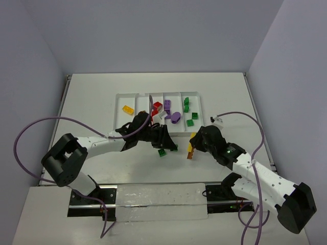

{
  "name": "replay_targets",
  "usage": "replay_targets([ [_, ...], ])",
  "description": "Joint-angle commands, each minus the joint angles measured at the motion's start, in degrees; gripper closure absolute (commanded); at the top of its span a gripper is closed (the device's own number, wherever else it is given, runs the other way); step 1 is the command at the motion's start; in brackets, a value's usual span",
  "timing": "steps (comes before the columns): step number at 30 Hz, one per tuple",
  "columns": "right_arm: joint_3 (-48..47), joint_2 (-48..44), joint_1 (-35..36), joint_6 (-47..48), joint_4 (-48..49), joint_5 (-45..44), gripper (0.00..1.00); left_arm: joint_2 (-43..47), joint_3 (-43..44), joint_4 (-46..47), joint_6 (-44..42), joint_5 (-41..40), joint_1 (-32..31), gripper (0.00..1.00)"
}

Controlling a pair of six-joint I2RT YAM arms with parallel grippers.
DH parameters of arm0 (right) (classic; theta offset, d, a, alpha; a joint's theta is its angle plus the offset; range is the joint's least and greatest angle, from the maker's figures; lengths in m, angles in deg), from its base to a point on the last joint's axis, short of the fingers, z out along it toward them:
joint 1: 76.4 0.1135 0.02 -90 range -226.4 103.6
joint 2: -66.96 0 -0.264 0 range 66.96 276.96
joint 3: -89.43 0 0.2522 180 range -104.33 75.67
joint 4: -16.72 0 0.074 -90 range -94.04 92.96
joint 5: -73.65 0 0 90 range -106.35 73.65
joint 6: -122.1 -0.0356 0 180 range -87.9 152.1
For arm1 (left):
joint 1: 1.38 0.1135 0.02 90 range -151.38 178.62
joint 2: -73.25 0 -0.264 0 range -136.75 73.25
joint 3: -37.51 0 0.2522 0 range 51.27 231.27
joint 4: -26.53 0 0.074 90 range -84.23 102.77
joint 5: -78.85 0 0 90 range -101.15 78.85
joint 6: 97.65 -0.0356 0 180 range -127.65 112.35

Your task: Sort the legos into containers by color

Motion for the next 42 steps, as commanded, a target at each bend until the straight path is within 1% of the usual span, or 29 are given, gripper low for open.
replay_targets([
  [1,-0.01,-1.00,-1.35,-1.68,-3.05,-4.82,1.00,2.63,-0.44,-0.56,-1.07,-1.35,1.53,1.00],
  [6,1.41,0.90,-1.55,-5.09,-4.35,-6.93,1.00,-0.57,7.99,-4.98,-2.26,-4.31,1.64,1.00],
  [7,1.59,0.98,-1.55,-5.78,-4.27,-6.85,1.00,-2.73,12.74,-6.44,-2.70,-5.96,1.64,1.00],
  [9,2.03,0.34,-1.55,-6.49,-4.62,-7.20,1.00,-5.42,18.19,-11.49,-3.78,-8.07,1.64,1.00],
  [11,2.74,-2.11,-1.55,-7.43,-5.50,-8.00,1.00,-11.07,27.09,-15.06,-6.09,-9.92,1.70,1.00],
  [13,3.12,-4.46,-1.55,-8.15,-6.46,-9.23,1.00,-15.35,32.30,-19.10,-7.43,-11.23,2.01,1.00],
  [16,2.88,-8.45,-1.55,-7.85,-8.58,-10.26,1.00,-21.22,41.37,-21.54,-7.21,-12.45,2.69,1.00],
  [18,2.38,-12.01,-1.48,-7.80,-10.62,-11.61,1.00,-25.80,46.63,-22.76,-6.93,-14.86,3.10,1.00],
  [22,1.63,-15.49,-1.53,-7.82,-13.60,-12.14,1.00,-32.28,57.13,-26.40,-7.13,-17.79,3.67,1.00],
  [26,1.23,-19.19,-1.49,-8.12,-16.20,-12.32,1.00,-40.91,68.43,-29.10,-6.44,-18.37,4.68,1.00],
  [28,1.20,-20.45,-1.52,-8.03,-17.06,-12.09,1.00,-44.86,73.65,-30.98,-6.53,-19.04,4.98,0.97],
  [29,1.13,-20.81,-1.46,-7.97,-17.21,-11.86,1.00,-46.46,75.03,-32.15,-6.64,-19.03,5.16,0.94],
  [30,1.04,-20.84,-1.46,-7.97,-17.49,-11.85,1.00,-46.59,76.64,-32.66,-6.64,-18.94,5.26,0.88],
  [31,0.96,-21.11,-1.46,-7.97,-17.92,-11.84,1.00,-47.66,77.91,-32.90,-6.64,-18.73,5.44,0.81],
  [33,1.06,-21.98,-1.46,-7.97,-18.59,-11.78,1.00,-49.30,79.43,-31.94,-6.28,-18.30,5.78,0.50],
  [34,1.12,-22.25,-1.46,-7.97,-18.66,-11.91,1.00,-49.44,79.43,-31.08,-6.07,-17.97,5.92,0.43],
  [35,1.20,-22.43,-1.46,-7.91,-18.67,-12.00,1.00,-49.59,79.43,-30.70,-5.97,-17.65,6.01,0.39],
  [36,1.23,-22.54,-1.46,-7.83,-18.85,-12.15,1.00,-49.76,79.72,-30.44,-6.12,-17.08,5.98,0.30],
  [37,1.23,-22.63,-1.46,-7.80,-19.06,-12.26,1.00,-49.88,80.04,-30.29,-6.26,-16.67,6.01,0.23],
  [39,1.29,-22.60,-1.55,-7.65,-19.20,-12.29,1.00,-49.94,80.95,-30.56,-6.58,-16.44,6.03,0.19],
  [42,1.32,-22.22,-1.46,-7.48,-19.26,-12.20,1.00,-47.73,80.56,-31.22,-7.72,-16.43,5.95,0.19],
])
